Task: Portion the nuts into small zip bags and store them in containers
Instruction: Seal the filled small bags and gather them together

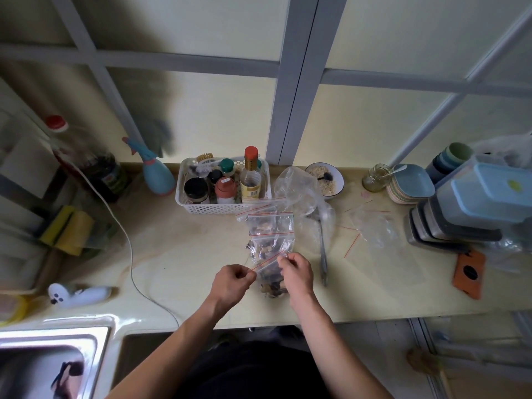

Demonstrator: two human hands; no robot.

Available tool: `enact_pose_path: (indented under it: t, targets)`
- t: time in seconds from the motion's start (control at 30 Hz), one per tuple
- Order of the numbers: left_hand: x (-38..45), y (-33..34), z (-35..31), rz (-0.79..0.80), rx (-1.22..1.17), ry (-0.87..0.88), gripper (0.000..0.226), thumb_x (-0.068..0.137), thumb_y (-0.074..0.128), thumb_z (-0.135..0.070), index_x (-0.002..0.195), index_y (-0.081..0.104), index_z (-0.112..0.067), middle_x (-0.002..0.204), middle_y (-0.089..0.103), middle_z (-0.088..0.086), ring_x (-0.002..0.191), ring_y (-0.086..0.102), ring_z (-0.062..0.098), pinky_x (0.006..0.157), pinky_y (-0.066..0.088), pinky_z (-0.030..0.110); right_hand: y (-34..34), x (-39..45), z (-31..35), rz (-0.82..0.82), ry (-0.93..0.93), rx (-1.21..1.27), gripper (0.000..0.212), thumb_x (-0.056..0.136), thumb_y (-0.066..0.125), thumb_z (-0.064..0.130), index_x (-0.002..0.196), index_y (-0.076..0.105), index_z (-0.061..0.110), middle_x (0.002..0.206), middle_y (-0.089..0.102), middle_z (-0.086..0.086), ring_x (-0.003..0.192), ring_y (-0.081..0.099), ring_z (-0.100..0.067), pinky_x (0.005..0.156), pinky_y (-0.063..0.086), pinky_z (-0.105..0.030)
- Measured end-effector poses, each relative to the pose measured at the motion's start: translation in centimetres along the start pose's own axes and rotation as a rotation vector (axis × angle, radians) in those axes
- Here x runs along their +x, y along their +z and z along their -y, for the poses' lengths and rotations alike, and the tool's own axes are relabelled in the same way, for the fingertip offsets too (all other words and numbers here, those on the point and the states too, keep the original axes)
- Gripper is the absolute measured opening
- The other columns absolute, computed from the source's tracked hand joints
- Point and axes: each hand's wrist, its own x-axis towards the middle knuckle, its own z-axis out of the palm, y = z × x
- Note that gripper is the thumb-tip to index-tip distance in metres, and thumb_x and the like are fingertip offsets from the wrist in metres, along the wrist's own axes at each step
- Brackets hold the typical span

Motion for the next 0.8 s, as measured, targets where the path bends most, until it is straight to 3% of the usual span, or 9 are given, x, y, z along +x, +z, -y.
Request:
enact_pose_path:
  t: [0.1,0.23,0.37,0.5,0.6,0.7,0.8]
  targets:
    - [0.0,-0.3,0.3,-0.011,0.025,0.005,0.024,0.092,0.064,-0.034,0.079,0.073,-0.016,0.072,0.073,0.002,0.058,0.06,0.009,0.051,0.042,0.017,0.0,0.6,-0.1,-0.041,0.047,0.044,0.01,0.091,0.068,0.021,0.081,0.066,0.017,0.078,0.067,0.0,0.071,0.06,-0.019,0.069,0.048,-0.031]
    - [0.4,-2.2,3.4,-0.15,-0.042,-0.103,0.03,0.092,0.068,-0.032,0.07,0.07,-0.012,0.063,0.072,0.002,0.07,0.072,0.019,0.06,0.047,0.027,-3.2,3.0,0.5,-0.27,0.193,0.131,0.028,0.09,0.056,0.009,0.063,0.059,0.012,0.059,0.055,-0.006,0.056,0.048,-0.022,0.051,0.034,-0.026]
    - [0.0,-4.3,6.8,-0.241,-0.101,-0.164,0.032,0.091,0.07,-0.034,0.071,0.068,-0.008,0.066,0.072,0.003,0.074,0.073,0.021,0.069,0.053,0.035,-7.4,4.5,0.7,-0.221,0.281,0.358,0.028,0.093,0.058,0.002,0.067,0.058,0.013,0.056,0.049,-0.002,0.043,0.034,-0.012,0.038,0.023,-0.018]
    - [0.4,-1.9,5.3,-0.113,-0.127,-0.105,0.027,0.091,0.07,-0.032,0.077,0.066,-0.009,0.069,0.071,0.002,0.069,0.073,0.016,0.073,0.056,0.041,-6.3,3.5,0.2,-0.112,0.32,0.363,0.027,0.096,0.06,0.006,0.071,0.058,0.013,0.061,0.052,-0.002,0.045,0.04,-0.01,0.04,0.029,-0.019]
    - [0.7,-0.9,3.0,0.043,-0.171,-0.017,0.018,0.087,0.074,-0.032,0.09,0.069,-0.015,0.085,0.072,0.002,0.077,0.07,0.017,0.075,0.054,0.04,-5.7,3.2,0.4,-0.061,0.351,0.314,0.027,0.096,0.063,0.009,0.069,0.06,0.013,0.057,0.053,-0.001,0.045,0.044,-0.01,0.045,0.034,-0.022]
    - [0.8,-0.3,1.3,0.208,-0.22,0.032,0.038,0.081,0.081,-0.034,0.115,0.066,-0.025,0.107,0.066,-0.001,0.095,0.065,0.014,0.079,0.051,0.021,-5.7,3.4,0.9,0.03,0.416,0.32,0.024,0.095,0.063,0.008,0.071,0.06,0.011,0.055,0.054,0.0,0.046,0.043,-0.01,0.043,0.031,-0.019]
    - [0.4,0.9,-0.5,0.283,-0.198,0.098,0.056,0.078,0.085,-0.033,0.128,0.061,-0.032,0.118,0.062,-0.011,0.109,0.058,0.001,0.087,0.047,0.017,-5.8,3.6,1.0,0.109,0.479,0.256,0.023,0.092,0.061,0.005,0.069,0.06,0.008,0.053,0.052,-0.002,0.048,0.038,-0.012,0.04,0.026,-0.02]
